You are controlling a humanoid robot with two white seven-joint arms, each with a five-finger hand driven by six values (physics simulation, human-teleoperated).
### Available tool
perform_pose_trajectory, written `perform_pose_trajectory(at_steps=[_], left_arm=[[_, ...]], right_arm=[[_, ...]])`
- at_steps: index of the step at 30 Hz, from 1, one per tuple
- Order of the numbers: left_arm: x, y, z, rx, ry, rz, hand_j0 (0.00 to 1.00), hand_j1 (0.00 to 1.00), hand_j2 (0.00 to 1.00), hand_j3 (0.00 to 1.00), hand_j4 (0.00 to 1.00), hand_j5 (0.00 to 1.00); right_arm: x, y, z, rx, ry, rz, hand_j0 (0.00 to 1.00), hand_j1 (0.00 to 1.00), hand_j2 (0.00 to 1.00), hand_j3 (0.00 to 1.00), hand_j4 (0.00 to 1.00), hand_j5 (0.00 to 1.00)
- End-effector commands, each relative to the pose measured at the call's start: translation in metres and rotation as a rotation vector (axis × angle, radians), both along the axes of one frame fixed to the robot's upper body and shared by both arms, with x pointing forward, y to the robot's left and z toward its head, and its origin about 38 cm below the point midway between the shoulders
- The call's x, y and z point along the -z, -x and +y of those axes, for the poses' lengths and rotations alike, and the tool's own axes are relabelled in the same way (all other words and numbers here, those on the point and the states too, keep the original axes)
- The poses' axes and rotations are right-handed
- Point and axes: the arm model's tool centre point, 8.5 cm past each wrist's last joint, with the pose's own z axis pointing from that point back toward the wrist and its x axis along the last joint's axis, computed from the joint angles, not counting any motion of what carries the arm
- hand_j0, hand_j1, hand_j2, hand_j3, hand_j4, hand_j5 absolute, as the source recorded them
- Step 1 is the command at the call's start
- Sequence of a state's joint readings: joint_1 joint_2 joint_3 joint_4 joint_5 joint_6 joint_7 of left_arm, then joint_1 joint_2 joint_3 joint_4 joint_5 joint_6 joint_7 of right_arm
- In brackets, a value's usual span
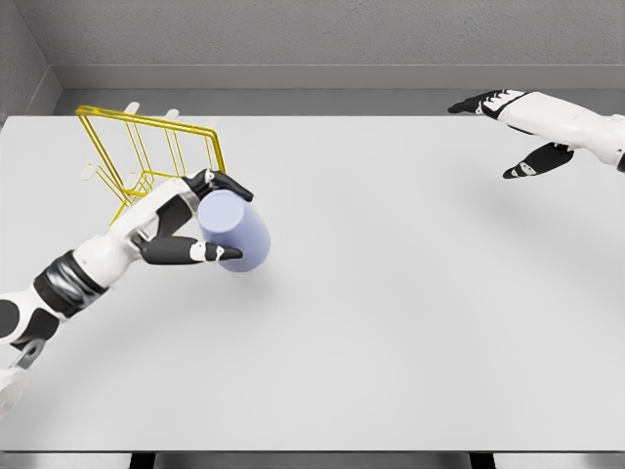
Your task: Place the cup on the cup holder with both arms
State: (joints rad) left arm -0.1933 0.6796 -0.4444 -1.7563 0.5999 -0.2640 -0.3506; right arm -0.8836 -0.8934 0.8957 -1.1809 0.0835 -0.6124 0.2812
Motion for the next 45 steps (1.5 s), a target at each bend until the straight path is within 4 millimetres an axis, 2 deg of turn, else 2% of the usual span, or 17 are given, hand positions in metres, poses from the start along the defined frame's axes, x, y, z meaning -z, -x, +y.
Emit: perform_pose_trajectory(at_steps=[1,7,13,21,29,35,39,45], left_arm=[[-0.006,-0.002,0.006,-0.013,0.012,-0.006,0.44,0.44,0.44,0.44,0.44,0.44],[-0.011,-0.003,0.008,-0.011,0.039,-0.019,0.44,0.44,0.44,0.44,0.44,0.44],[-0.031,-0.011,0.016,-0.011,0.064,-0.035,0.44,0.44,0.44,0.44,0.44,0.44],[-0.045,-0.014,0.039,-0.046,0.032,-0.054,0.44,0.44,0.44,0.44,0.44,0.44],[-0.047,-0.014,0.047,-0.059,0.019,-0.049,0.45,0.45,0.45,0.45,0.45,0.45],[-0.047,-0.010,0.065,-0.085,-0.024,-0.036,0.45,0.45,0.45,0.45,0.45,0.45],[-0.045,-0.010,0.067,-0.093,-0.029,-0.030,0.45,0.45,0.45,0.45,0.45,0.45],[-0.056,-0.015,0.073,-0.111,-0.026,-0.061,0.45,0.45,0.45,0.45,0.45,0.45]], right_arm=[[-0.001,0.000,-0.001,0.003,-0.007,0.000,1.00,1.00,1.00,1.00,1.00,1.00],[-0.001,0.000,-0.001,0.003,-0.007,0.000,1.00,1.00,1.00,1.00,1.00,1.00],[-0.001,0.000,-0.001,0.004,-0.008,0.000,1.00,1.00,1.00,1.00,1.00,1.00],[-0.002,0.000,-0.002,0.005,-0.007,-0.002,1.00,1.00,1.00,1.00,1.00,1.00],[-0.001,0.000,-0.002,0.006,-0.007,0.000,1.00,1.00,1.00,1.00,1.00,1.00],[-0.001,0.000,-0.001,0.004,-0.008,0.000,1.00,1.00,1.00,1.00,1.00,1.00],[-0.001,0.000,-0.001,0.004,-0.008,0.000,1.00,1.00,1.00,1.00,1.00,1.00],[-0.001,0.000,-0.001,0.004,-0.008,0.000,1.00,1.00,1.00,1.00,1.00,1.00]])
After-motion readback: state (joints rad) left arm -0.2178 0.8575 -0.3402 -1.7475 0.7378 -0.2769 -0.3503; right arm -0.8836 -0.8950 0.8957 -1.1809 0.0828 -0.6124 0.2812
